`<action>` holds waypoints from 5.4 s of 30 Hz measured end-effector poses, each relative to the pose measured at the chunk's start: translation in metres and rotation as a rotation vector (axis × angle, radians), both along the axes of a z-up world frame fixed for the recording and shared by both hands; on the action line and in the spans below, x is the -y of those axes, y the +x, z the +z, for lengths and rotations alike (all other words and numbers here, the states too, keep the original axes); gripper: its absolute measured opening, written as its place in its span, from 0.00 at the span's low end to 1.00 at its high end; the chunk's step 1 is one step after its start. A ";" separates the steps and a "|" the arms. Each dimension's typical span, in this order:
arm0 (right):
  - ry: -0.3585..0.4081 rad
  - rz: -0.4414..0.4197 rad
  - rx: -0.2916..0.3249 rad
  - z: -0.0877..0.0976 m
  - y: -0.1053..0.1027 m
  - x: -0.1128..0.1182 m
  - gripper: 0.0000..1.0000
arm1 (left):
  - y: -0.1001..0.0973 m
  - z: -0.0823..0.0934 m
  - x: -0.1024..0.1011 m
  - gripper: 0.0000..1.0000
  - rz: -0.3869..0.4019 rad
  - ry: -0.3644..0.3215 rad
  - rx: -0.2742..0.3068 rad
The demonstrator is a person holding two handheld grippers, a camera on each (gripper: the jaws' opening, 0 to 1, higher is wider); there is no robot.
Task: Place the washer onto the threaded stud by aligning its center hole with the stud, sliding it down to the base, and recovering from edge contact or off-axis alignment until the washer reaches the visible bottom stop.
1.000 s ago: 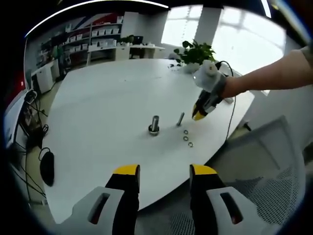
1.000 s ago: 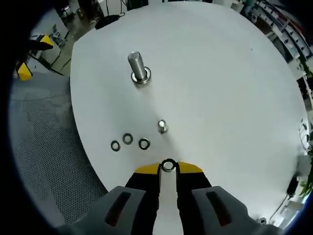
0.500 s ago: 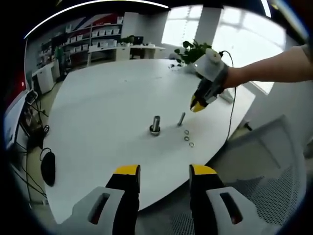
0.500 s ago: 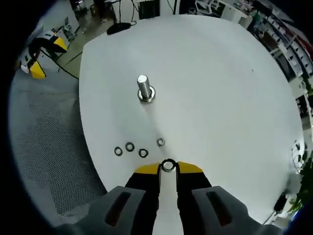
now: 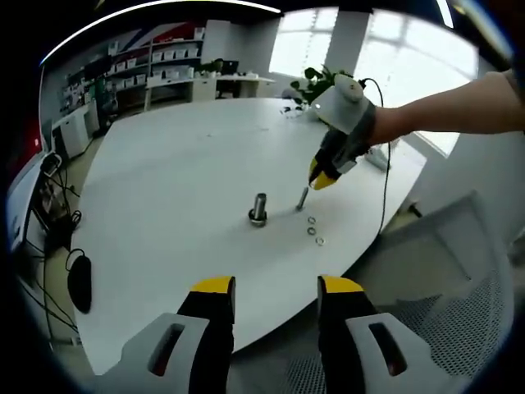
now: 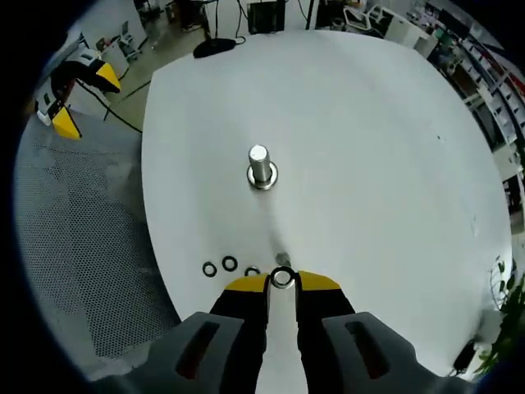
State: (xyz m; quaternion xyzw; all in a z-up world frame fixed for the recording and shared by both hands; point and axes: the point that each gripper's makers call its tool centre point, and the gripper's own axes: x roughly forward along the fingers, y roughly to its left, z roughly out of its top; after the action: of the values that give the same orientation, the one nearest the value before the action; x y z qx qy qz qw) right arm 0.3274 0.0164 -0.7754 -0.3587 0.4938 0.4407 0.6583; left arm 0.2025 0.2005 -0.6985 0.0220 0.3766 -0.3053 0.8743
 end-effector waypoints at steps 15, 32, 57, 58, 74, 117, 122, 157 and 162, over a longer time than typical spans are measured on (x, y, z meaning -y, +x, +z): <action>-0.024 -0.007 -0.012 -0.014 0.004 -0.006 0.14 | 0.000 0.000 -0.002 0.38 0.014 -0.005 -0.001; -0.092 0.000 -0.043 -0.050 0.007 0.001 0.14 | 0.000 -0.001 -0.004 0.38 0.027 -0.004 -0.012; -0.092 -0.030 -0.058 -0.060 0.008 0.007 0.21 | 0.001 -0.002 -0.008 0.38 0.052 -0.001 -0.017; -0.091 -0.031 -0.059 -0.059 0.008 0.007 0.21 | 0.001 -0.002 -0.008 0.38 0.051 0.000 -0.017; -0.015 -0.163 -0.073 -0.039 -0.001 0.018 0.23 | 0.003 0.000 -0.008 0.38 0.050 0.004 -0.006; -0.020 -0.242 -0.073 -0.066 -0.030 0.020 0.24 | 0.002 -0.001 -0.010 0.37 0.046 0.016 -0.001; -0.045 -0.143 -0.055 -0.066 -0.034 0.019 0.26 | 0.002 -0.001 -0.010 0.37 0.047 0.016 -0.002; -0.119 -0.166 -0.040 -0.067 -0.024 0.012 0.15 | 0.001 -0.003 -0.012 0.35 0.054 0.024 -0.013; -0.124 -0.165 -0.038 -0.066 -0.025 0.011 0.15 | 0.002 -0.003 -0.012 0.35 0.054 0.027 -0.012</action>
State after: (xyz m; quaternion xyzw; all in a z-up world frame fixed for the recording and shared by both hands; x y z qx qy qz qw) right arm 0.3023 0.0050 -0.8417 -0.3486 0.5604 0.3600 0.6595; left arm 0.2041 0.2124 -0.7016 0.0219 0.3862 -0.2765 0.8797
